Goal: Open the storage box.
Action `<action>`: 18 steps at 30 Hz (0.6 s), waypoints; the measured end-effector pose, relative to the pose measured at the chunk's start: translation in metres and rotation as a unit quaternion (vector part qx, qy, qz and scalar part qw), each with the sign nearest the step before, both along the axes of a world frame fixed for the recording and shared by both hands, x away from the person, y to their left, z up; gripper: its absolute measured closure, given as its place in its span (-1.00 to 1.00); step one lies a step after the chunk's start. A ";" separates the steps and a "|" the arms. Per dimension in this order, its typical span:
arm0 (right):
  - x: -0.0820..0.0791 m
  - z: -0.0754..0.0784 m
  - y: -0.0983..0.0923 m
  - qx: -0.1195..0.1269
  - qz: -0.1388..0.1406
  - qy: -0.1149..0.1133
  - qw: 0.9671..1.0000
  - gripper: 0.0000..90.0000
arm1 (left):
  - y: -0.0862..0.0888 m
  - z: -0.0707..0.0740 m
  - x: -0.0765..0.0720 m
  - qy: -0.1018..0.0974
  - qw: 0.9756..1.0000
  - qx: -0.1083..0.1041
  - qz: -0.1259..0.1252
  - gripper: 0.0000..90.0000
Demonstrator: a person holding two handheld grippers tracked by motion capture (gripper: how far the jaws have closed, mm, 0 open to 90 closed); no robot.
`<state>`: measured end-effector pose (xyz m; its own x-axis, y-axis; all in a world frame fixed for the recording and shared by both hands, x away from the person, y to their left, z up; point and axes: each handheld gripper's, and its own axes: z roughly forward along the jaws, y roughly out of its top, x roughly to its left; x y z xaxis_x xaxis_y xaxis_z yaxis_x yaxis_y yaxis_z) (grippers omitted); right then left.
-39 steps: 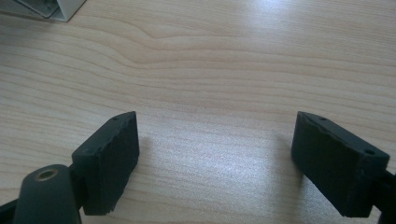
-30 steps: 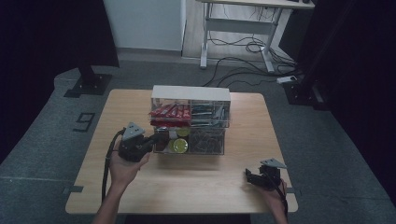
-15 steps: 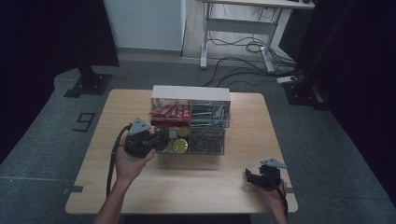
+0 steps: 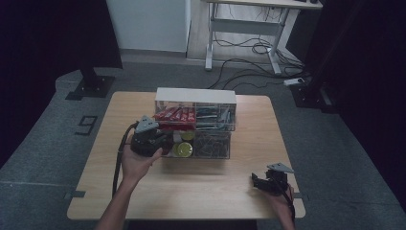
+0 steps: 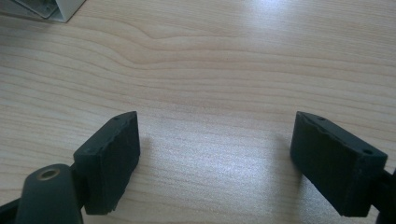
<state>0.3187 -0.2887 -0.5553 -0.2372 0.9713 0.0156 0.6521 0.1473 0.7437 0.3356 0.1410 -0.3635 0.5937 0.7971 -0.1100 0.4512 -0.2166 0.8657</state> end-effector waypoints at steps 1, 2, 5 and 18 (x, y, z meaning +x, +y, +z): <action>0.000 0.000 0.000 0.000 0.000 0.000 1.000 -0.64 | -0.001 0.000 0.001 0.000 1.000 0.000 0.000 1.00; 0.000 0.000 0.000 0.000 0.001 0.001 1.000 -0.64 | -0.001 0.000 0.002 0.000 1.000 0.001 0.000 1.00; 0.000 0.000 0.000 0.000 0.001 0.001 1.000 -0.64 | -0.002 0.001 0.005 0.003 1.000 0.000 0.000 1.00; 0.000 0.000 0.000 0.001 0.000 0.001 1.000 -0.64 | -0.001 0.011 0.013 0.002 1.000 0.002 0.008 1.00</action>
<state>0.3187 -0.2888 -0.5552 -0.2374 0.9713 0.0169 0.6531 0.1466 0.7430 0.3490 0.1398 -0.3526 0.5808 0.8067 -0.1093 0.4577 -0.2126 0.8633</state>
